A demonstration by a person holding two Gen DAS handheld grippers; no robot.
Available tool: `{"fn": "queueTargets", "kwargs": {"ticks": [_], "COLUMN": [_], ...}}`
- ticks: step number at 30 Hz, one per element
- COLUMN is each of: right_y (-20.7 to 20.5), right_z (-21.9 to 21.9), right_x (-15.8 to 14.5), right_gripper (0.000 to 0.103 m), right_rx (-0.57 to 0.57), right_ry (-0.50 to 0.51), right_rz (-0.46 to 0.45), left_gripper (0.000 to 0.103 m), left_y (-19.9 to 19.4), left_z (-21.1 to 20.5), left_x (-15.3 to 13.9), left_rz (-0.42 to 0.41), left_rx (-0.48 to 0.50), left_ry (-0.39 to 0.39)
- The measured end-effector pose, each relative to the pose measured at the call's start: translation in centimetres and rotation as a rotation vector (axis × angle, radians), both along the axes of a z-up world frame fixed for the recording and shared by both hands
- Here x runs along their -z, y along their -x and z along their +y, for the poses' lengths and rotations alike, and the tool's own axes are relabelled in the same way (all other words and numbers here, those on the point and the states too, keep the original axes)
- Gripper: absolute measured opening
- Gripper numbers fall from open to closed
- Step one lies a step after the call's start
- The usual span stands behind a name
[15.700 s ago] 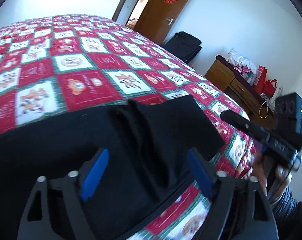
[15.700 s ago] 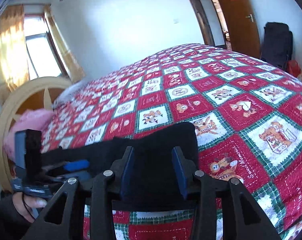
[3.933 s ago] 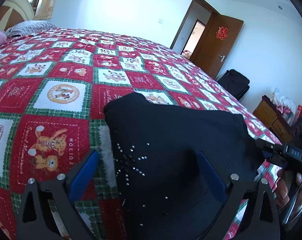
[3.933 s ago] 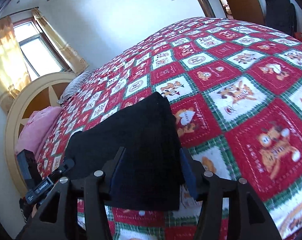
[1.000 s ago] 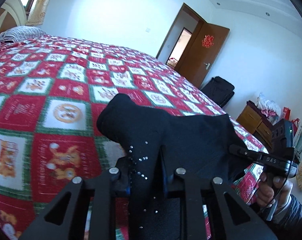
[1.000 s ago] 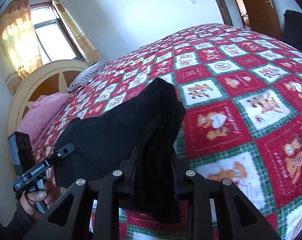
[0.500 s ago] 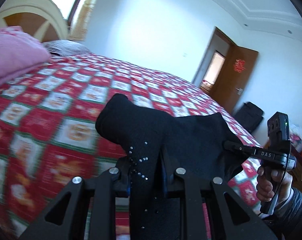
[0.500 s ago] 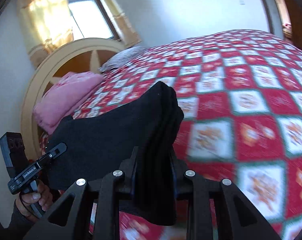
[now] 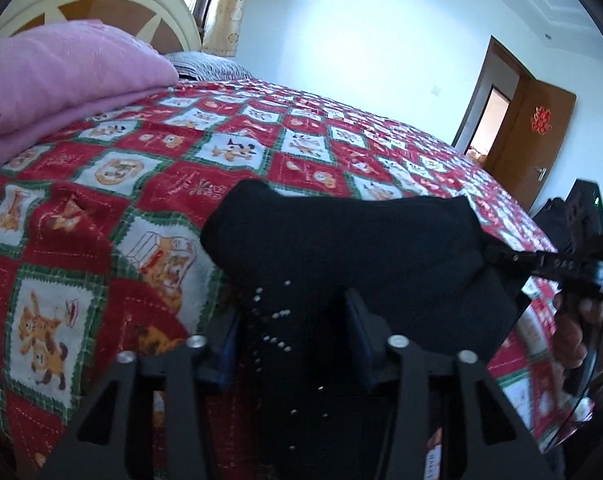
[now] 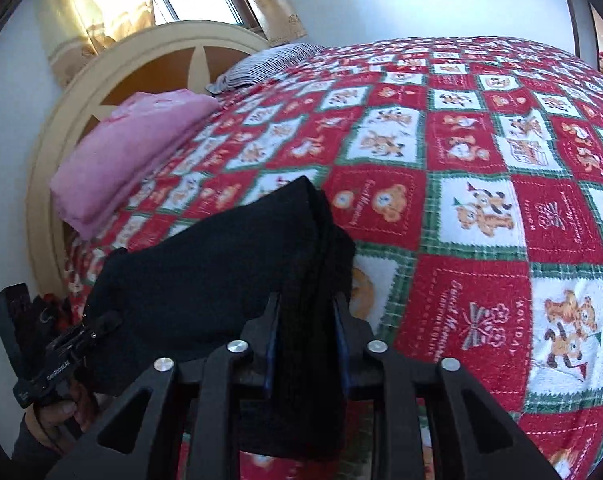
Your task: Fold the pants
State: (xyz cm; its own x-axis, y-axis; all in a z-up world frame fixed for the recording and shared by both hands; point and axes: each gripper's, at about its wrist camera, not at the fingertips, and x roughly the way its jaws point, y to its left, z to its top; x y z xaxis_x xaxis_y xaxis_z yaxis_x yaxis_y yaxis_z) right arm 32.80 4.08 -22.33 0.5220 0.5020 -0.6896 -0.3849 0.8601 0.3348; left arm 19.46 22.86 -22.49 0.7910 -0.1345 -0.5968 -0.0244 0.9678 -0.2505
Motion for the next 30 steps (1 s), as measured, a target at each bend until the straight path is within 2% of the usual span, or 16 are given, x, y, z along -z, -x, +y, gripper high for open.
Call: {"fn": "queueTargets", "kwargs": {"ticks": [3, 8, 10, 12, 16, 20, 22, 24, 27, 30], "right_y": [0.5, 2.6, 3.7, 4.3, 4.3, 4.0, 4.0, 4.1, 3.8, 3.5], "right_z": [-0.5, -0.6, -0.5, -0.4, -1.1, -2.2, -2.3, -2.2, -2.1, -2.6], "right_x": [-0.5, -1.9, -2.1, -1.8, 0.1, 1.0, 1.1, 1.0, 1.4, 1.6], "right_gripper": [0.033, 0.034, 0.043, 0.045, 0.046, 0.056, 0.058, 0.059, 0.066, 0.07], "right_rx": [0.013, 0.0, -0.027, -0.038, -0.002, 0.026, 0.03, 0.032, 0.051, 0.065], "right_ry": [0.012, 0.002, -0.002, 0.017, 0.054, 0.008, 0.009, 0.016, 0.032, 0.007], "right_rz": [-0.017, -0.066, -0.081, -0.084, -0.041, -0.002, 0.0, -0.002, 0.014, 0.036], "left_gripper": [0.068, 0.073, 0.075, 0.077, 0.083, 0.086, 0.094, 0.094, 0.094, 0.094], "left_y": [0.2, 1.2, 1.7, 1.9, 2.1, 2.3, 2.4, 2.5, 2.4, 2.7], "left_z": [0.3, 1.4, 1.4, 1.5, 1.6, 1.5, 1.4, 1.4, 1.4, 1.3], "left_x": [0.1, 0.0, -0.1, -0.1, 0.2, 0.4, 0.5, 0.6, 0.8, 0.8], "left_rz": [0.0, 0.003, 0.004, 0.005, 0.012, 0.017, 0.024, 0.028, 0.039, 0.044], "left_rx": [-0.015, -0.029, -0.037, -0.046, -0.07, -0.085, -0.097, -0.105, -0.114, -0.126], "left_ry": [-0.017, -0.015, -0.02, -0.022, -0.013, -0.011, -0.014, -0.014, -0.005, -0.002]}}
